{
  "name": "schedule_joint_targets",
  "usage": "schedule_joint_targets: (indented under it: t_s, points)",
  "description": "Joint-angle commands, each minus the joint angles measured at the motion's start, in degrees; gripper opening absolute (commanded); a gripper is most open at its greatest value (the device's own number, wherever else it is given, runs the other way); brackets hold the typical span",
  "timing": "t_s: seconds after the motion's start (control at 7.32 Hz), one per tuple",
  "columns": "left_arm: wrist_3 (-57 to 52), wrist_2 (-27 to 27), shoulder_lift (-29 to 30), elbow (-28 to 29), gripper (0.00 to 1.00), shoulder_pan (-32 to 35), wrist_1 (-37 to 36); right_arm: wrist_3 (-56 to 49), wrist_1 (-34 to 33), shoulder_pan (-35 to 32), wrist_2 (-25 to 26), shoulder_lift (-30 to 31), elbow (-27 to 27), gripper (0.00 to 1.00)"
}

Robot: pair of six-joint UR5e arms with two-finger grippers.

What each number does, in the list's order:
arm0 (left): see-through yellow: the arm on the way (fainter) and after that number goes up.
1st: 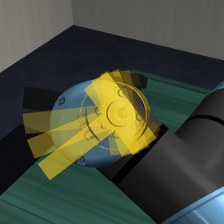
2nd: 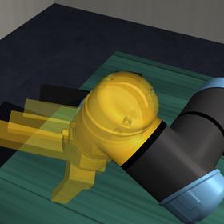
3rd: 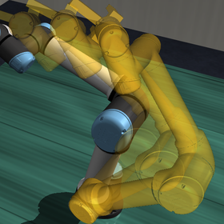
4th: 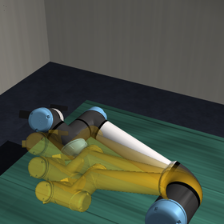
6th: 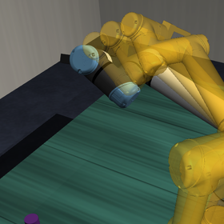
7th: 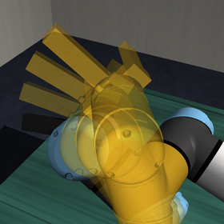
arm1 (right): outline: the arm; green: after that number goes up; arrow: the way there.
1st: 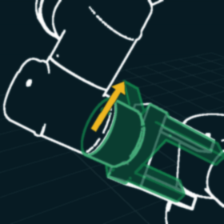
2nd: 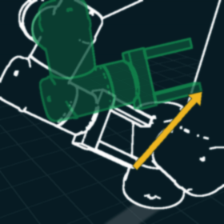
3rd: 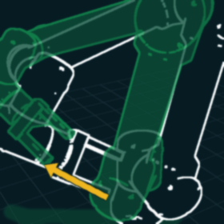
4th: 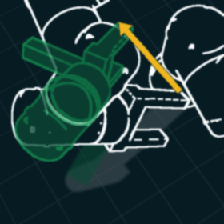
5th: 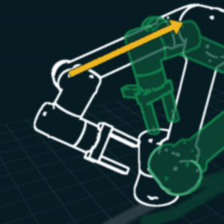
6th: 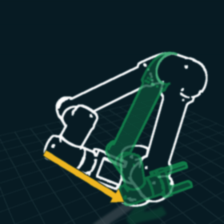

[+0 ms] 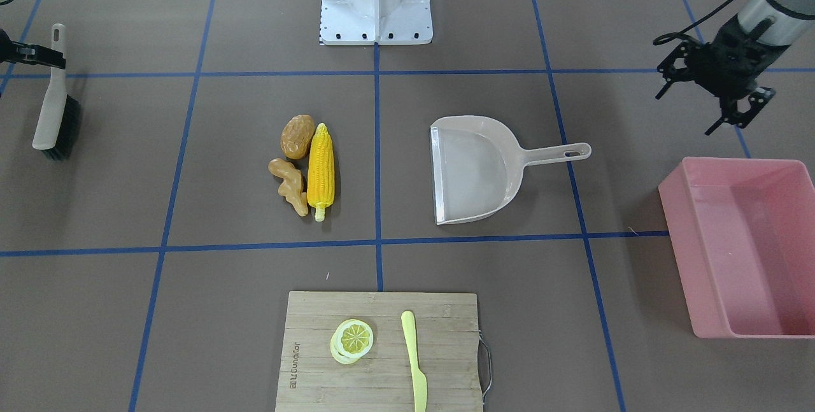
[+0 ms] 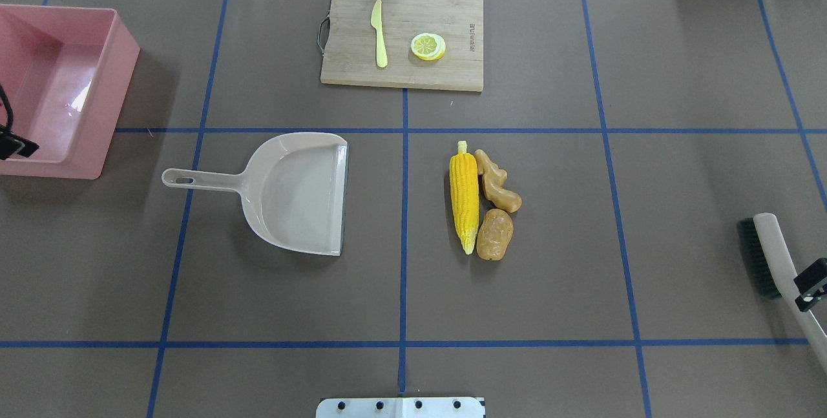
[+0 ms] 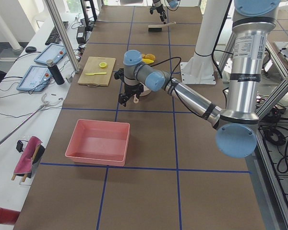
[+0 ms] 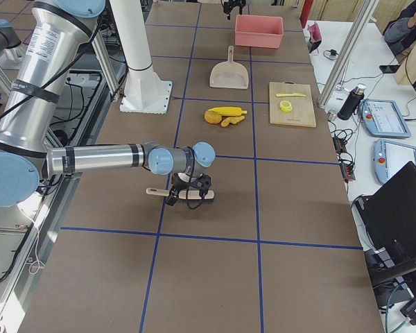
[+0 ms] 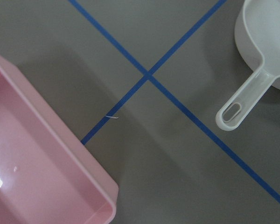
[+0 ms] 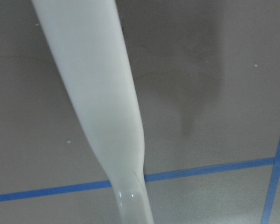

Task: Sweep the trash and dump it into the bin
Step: 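Reach the left gripper to the white dustpan handle and grasp it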

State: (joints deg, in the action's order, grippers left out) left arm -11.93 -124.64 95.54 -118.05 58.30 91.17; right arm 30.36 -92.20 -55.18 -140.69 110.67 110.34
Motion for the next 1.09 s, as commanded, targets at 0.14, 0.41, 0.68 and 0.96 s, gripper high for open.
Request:
schedule_joint_targets:
  t_s: [0.14, 0.41, 0.68, 0.96]
  points:
    - [-4.3, 3.9, 7.0, 3.9, 0.98, -9.8, -0.1, 0.1, 0.0, 2.8, -0.7, -0.9, -2.6, 0.98]
    - [-14.1, 6.1, 12.0, 9.6, 0.98, -10.7, -0.5, 0.4, 0.0, 4.4, -0.8, -1.2, -2.5, 0.90]
    - [-14.6, 7.1, 12.5, 11.3, 0.98, -14.4, -0.3, 0.5, 0.0, 5.6, -0.8, -1.2, -2.6, 0.63]
    - [-14.6, 10.1, 12.2, 12.5, 0.98, -17.5, 0.4, 0.8, -0.4, 5.8, -0.9, -2.4, -2.6, 0.08]
